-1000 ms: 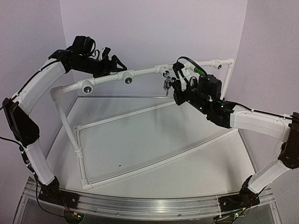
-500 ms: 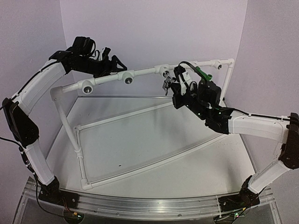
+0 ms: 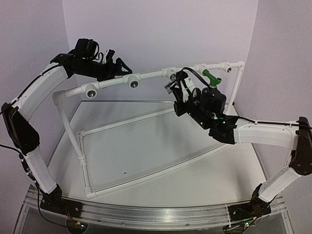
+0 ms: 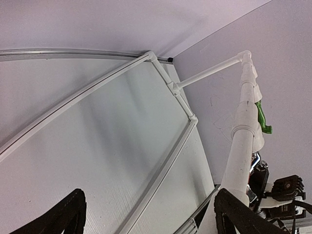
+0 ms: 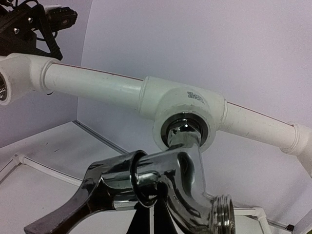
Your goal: Install the water faucets
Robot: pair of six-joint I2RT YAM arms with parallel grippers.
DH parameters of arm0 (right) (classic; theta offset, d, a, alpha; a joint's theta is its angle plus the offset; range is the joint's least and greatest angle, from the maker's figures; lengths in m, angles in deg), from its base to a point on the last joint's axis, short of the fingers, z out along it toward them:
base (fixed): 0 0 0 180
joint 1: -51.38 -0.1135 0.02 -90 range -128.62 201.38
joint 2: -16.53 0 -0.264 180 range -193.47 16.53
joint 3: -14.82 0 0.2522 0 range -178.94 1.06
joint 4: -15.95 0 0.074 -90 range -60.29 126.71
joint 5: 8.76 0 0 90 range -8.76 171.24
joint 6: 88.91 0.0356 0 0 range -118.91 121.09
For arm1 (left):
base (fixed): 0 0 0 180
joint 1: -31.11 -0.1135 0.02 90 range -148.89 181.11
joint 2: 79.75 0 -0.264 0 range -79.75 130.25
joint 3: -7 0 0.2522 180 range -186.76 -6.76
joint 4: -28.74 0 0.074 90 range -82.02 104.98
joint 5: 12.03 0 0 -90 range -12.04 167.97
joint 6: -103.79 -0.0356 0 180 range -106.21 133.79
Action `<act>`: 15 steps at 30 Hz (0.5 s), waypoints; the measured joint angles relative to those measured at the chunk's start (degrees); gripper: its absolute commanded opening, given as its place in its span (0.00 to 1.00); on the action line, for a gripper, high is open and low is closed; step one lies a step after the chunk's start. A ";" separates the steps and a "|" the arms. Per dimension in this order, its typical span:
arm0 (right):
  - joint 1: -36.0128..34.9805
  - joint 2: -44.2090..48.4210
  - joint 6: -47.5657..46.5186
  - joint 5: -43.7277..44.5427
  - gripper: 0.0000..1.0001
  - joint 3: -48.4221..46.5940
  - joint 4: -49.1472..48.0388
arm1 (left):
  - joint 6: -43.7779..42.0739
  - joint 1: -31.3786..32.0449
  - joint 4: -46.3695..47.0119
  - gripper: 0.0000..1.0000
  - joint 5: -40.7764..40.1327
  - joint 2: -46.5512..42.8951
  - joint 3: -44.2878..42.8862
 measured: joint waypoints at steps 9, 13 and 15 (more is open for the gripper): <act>-1.82 -2.27 -0.09 0.36 0.04 -1.56 -0.87 | 0.34 -0.07 0.55 0.90 -0.20 -0.16 0.50; -3.08 -2.41 0.24 0.38 0.05 -3.31 -0.91 | 0.34 -0.07 0.64 0.90 -0.29 -0.18 0.56; -3.58 -2.41 0.37 0.44 0.05 -4.32 -0.93 | 0.34 -0.07 0.67 0.90 -0.29 -0.18 0.58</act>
